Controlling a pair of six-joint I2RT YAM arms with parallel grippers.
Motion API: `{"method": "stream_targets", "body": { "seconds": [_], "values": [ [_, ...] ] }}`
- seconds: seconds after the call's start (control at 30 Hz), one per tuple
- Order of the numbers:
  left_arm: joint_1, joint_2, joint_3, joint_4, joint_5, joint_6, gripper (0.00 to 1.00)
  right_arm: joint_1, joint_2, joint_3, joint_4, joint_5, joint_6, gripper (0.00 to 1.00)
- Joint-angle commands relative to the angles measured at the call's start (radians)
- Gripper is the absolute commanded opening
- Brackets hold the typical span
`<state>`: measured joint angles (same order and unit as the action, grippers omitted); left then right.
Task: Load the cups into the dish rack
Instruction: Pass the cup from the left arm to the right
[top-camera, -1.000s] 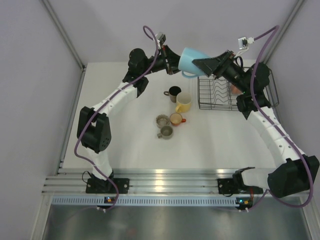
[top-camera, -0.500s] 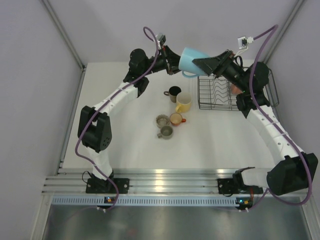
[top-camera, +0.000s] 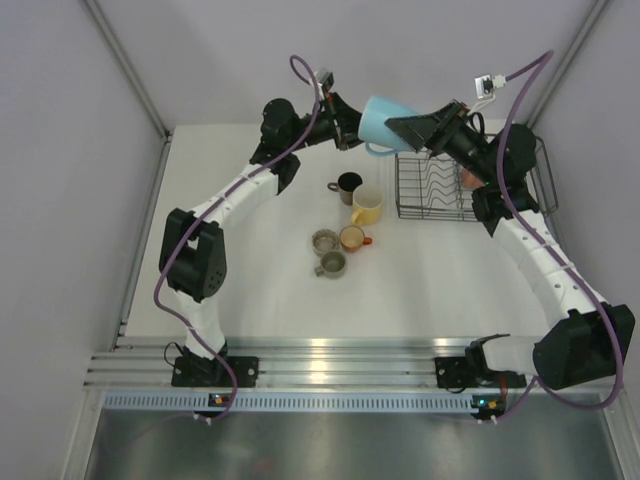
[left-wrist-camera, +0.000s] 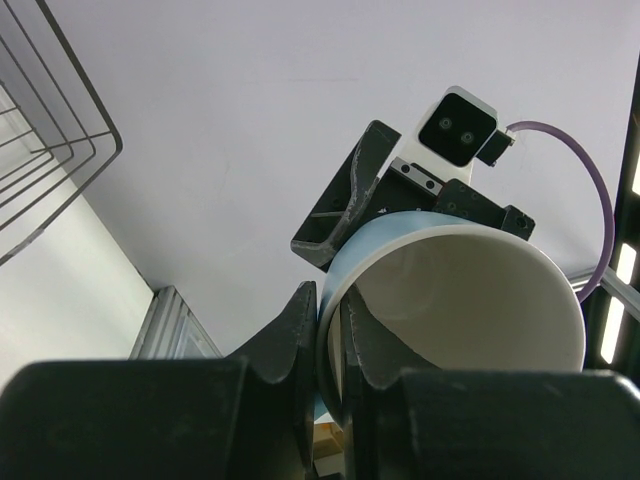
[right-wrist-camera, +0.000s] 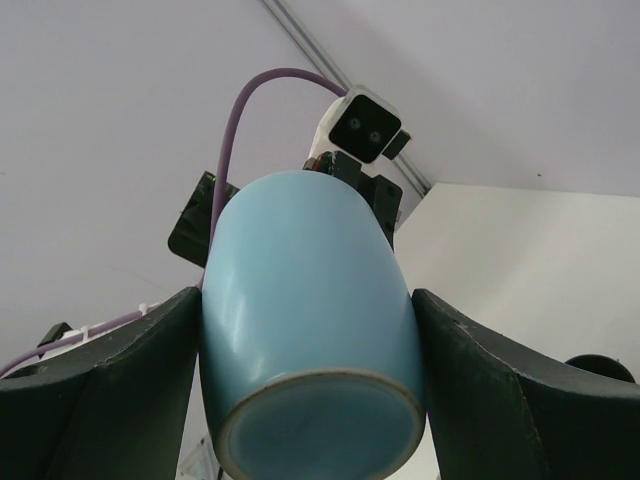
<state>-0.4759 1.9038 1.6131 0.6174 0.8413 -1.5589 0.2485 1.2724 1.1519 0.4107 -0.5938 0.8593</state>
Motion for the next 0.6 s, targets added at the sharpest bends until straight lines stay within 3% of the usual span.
{"method": "stream_targets", "body": {
  "seconds": [0.0,0.57],
  "values": [
    [-0.018,-0.014,0.071,0.088,-0.061,-0.050,0.00,0.018,0.008,-0.015,-0.006,-0.064,-0.060,0.54],
    [-0.026,-0.003,0.102,0.087,-0.067,-0.059,0.00,0.026,-0.019,-0.038,-0.049,-0.083,-0.085,0.67]
  ]
}}
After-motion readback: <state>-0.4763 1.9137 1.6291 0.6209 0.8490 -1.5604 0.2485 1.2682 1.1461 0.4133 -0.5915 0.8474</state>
